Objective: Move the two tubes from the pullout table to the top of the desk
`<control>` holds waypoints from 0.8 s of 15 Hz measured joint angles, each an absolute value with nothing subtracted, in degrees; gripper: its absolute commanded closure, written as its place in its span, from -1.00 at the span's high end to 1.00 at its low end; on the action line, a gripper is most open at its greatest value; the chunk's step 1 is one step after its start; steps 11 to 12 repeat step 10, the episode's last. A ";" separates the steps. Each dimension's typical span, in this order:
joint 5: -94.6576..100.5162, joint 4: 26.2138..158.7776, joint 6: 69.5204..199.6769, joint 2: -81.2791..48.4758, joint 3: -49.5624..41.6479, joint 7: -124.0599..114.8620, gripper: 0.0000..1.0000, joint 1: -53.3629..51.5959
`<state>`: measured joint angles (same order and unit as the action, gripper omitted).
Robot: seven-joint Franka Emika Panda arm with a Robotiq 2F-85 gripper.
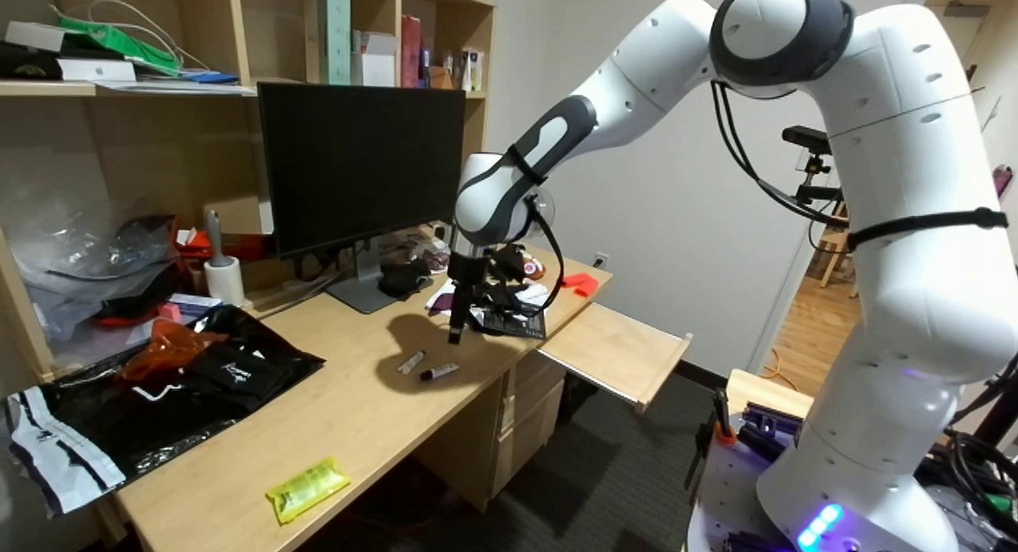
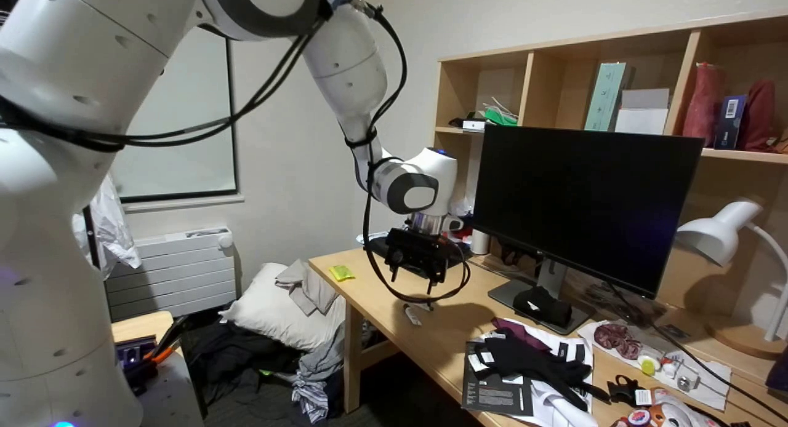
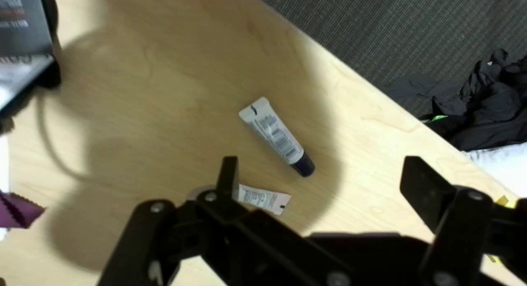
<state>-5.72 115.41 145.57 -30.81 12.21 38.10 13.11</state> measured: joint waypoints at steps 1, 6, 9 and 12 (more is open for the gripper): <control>-5.72 116.98 143.85 -28.47 11.09 36.80 1.00 12.99; -6.73 123.95 142.61 -18.97 4.71 30.67 1.00 13.36; -7.23 126.82 142.69 -15.73 0.99 27.49 1.00 13.51; -7.23 127.41 142.69 -15.17 -0.04 26.44 1.00 13.49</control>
